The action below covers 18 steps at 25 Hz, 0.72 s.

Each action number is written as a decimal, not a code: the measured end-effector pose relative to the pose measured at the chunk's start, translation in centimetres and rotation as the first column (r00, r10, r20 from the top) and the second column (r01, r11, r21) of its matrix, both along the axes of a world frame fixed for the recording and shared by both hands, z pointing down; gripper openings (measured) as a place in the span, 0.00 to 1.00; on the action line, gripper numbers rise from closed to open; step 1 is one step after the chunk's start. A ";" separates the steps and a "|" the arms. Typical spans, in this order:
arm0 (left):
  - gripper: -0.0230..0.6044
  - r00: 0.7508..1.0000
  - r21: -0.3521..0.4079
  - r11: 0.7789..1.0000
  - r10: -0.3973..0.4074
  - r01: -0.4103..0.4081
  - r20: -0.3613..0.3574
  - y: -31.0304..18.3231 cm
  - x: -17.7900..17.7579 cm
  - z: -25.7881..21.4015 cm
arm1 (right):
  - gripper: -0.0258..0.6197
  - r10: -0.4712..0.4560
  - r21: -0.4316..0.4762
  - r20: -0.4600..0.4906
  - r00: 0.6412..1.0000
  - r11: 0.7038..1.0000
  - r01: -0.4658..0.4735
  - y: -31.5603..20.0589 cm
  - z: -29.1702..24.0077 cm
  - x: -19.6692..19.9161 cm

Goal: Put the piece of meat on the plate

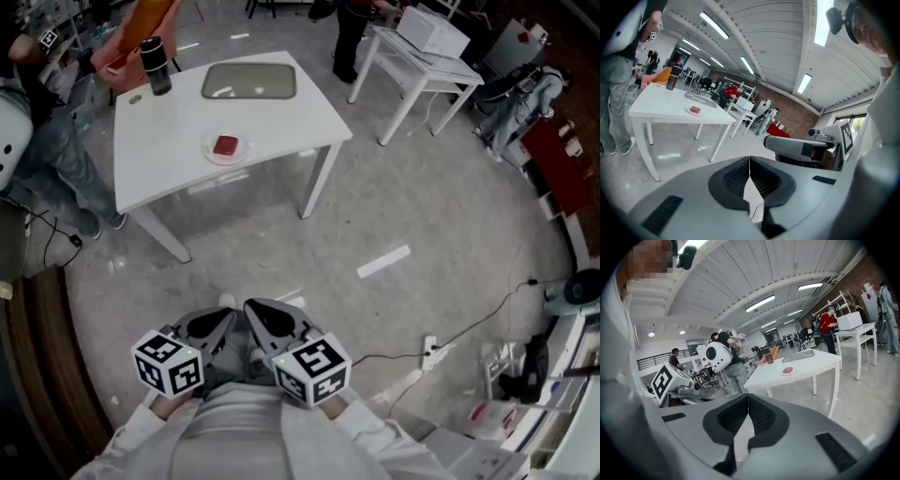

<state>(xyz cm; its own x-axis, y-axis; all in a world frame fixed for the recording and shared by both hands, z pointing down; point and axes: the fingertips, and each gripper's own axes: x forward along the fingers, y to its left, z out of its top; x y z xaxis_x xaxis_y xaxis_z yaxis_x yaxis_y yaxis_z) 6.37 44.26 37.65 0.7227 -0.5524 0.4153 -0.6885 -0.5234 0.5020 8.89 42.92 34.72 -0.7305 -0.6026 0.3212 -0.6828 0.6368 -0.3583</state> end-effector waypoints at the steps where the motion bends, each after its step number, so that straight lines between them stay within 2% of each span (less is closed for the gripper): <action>1: 0.05 1.000 0.003 1.000 0.007 -0.007 0.004 -0.8 -0.2 0.1 | 0.06 0.005 0.002 -0.007 1.000 1.000 -0.005 -0.9 0.1 -0.2; 9: 0.05 1.000 0.014 1.000 0.014 -0.014 0.008 -10.0 -4.5 -0.8 | 0.06 0.079 0.010 -0.007 0.997 0.997 -0.079 -9.7 -0.5 -2.8; 18: 0.05 0.994 0.043 0.993 0.111 -0.112 0.023 -18.7 -8.3 -2.0 | 0.06 0.163 0.017 -0.024 0.986 0.987 -0.162 -18.4 -1.2 -6.8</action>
